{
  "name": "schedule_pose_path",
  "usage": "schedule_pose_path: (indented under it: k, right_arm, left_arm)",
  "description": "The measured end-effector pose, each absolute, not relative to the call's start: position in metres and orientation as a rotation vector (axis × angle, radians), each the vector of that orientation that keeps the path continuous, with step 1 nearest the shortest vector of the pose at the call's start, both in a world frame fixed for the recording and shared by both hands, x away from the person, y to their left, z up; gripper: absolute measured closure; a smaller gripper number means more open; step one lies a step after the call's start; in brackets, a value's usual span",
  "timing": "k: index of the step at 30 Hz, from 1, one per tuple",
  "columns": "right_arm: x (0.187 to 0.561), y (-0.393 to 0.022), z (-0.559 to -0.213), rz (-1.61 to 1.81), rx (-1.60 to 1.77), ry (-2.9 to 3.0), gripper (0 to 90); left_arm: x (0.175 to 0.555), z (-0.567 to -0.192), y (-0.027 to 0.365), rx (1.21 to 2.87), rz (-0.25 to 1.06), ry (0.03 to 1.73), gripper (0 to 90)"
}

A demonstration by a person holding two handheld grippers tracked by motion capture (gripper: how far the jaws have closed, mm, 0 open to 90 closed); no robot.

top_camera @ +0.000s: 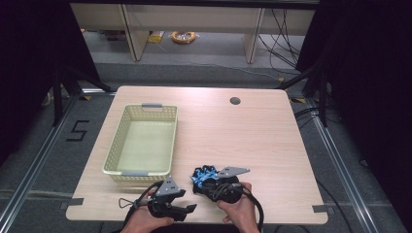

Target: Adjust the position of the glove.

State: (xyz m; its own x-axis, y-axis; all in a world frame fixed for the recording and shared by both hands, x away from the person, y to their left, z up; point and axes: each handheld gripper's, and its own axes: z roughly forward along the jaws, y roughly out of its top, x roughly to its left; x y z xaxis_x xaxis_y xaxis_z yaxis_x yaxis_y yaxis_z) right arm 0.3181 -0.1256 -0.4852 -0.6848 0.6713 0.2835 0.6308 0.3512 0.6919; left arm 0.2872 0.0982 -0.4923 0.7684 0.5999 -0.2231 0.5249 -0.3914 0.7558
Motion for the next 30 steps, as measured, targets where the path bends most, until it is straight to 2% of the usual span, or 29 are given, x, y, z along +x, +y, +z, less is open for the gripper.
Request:
schedule_pose_path:
  k: [3,5,6,8,12,18,26,27,29,30]
  right_arm:
    - [0.318,-0.126,-0.479,1.274,1.224,2.533,61.1]
    - [0.319,-0.129,-0.476,1.276,1.22,2.521,59.0]
    - [0.322,-0.134,-0.465,1.203,1.088,2.461,58.0]
    - [0.33,-0.141,-0.456,1.162,1.046,2.443,56.6]
    - [0.359,-0.152,-0.45,1.096,0.997,2.443,56.1]
    - [0.391,-0.141,-0.464,1.076,1.061,2.496,56.1]
    - [0.403,-0.125,-0.484,0.998,1.117,2.609,55.5]
    - [0.403,-0.125,-0.486,0.992,1.132,2.621,55.6]
    - [0.402,-0.125,-0.491,0.955,1.168,2.626,57.1]
    - [0.402,-0.126,-0.493,0.948,1.171,2.634,60.7]
  left_arm:
    - [0.287,-0.494,0.095,2.079,0.112,0.846,36.0]
    - [0.286,-0.494,0.095,2.097,0.117,0.83,36.0]
    - [0.286,-0.494,0.092,2.079,0.105,0.831,35.9]
    - [0.287,-0.492,0.09,2.096,0.121,0.814,35.8]
    - [0.285,-0.493,0.079,2.086,0.157,0.856,33.9]
    - [0.282,-0.497,0.062,2.111,0.198,0.862,28.5]
    - [0.29,-0.502,0.046,2.1,0.316,0.905,26.9]
    - [0.289,-0.504,0.043,2.087,0.296,0.922,26.9]
    - [0.289,-0.507,0.042,2.093,0.318,0.916,26.9]
    - [0.29,-0.509,0.042,2.102,0.315,0.916,27.0]
